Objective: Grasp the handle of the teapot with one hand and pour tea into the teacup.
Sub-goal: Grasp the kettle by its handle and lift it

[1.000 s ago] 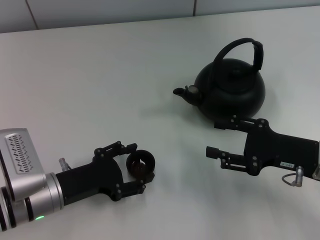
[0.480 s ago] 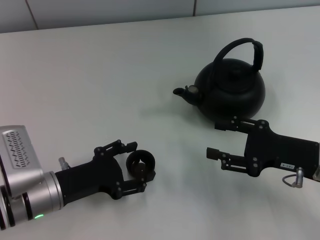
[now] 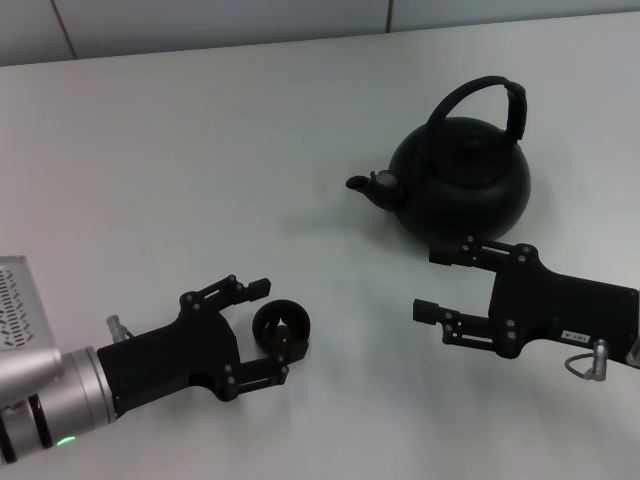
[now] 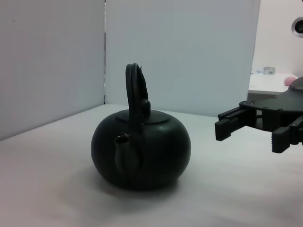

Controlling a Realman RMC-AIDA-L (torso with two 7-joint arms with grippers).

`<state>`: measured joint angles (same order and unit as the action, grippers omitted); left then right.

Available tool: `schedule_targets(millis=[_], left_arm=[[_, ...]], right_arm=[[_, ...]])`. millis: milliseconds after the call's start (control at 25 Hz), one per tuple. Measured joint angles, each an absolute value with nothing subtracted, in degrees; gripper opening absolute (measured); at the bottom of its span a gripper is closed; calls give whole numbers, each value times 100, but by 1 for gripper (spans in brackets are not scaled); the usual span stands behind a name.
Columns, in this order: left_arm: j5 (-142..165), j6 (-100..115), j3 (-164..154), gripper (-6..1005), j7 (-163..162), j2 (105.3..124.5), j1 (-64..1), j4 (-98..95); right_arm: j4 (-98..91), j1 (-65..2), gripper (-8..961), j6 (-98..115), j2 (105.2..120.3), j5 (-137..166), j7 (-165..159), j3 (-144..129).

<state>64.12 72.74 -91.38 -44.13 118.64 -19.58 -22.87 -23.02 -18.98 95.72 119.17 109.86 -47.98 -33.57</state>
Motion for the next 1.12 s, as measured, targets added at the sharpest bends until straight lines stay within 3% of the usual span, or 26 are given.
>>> schedule_targets(millis=[560,600,720,800,1120], left_arm=[[6444,8398,-8973,822,-4069,11729,-1294,-3083],[6539,9100,-8752,822,-4138,11529,-1047,-3441],[6668,9358,-8580,821,-4246,11425,-1037,-3509],[7289,9606,-7964,821,-4928,11260,-1110,-3704],[8790,9656,-6864,818,-5984,11256,-1178,-4276]], right_arm=[[-2284,-1868,709,9481,11918,10980,-4787,-3308],[-2284,-1864,709,9438,11918,10977,-4785,-3307],[-2285,-1863,709,9348,11918,10977,-4784,-3308],[-2285,-1863,710,9309,11918,10977,-4783,-3309],[-2285,-1838,710,9109,11918,10951,-4781,-3222]])
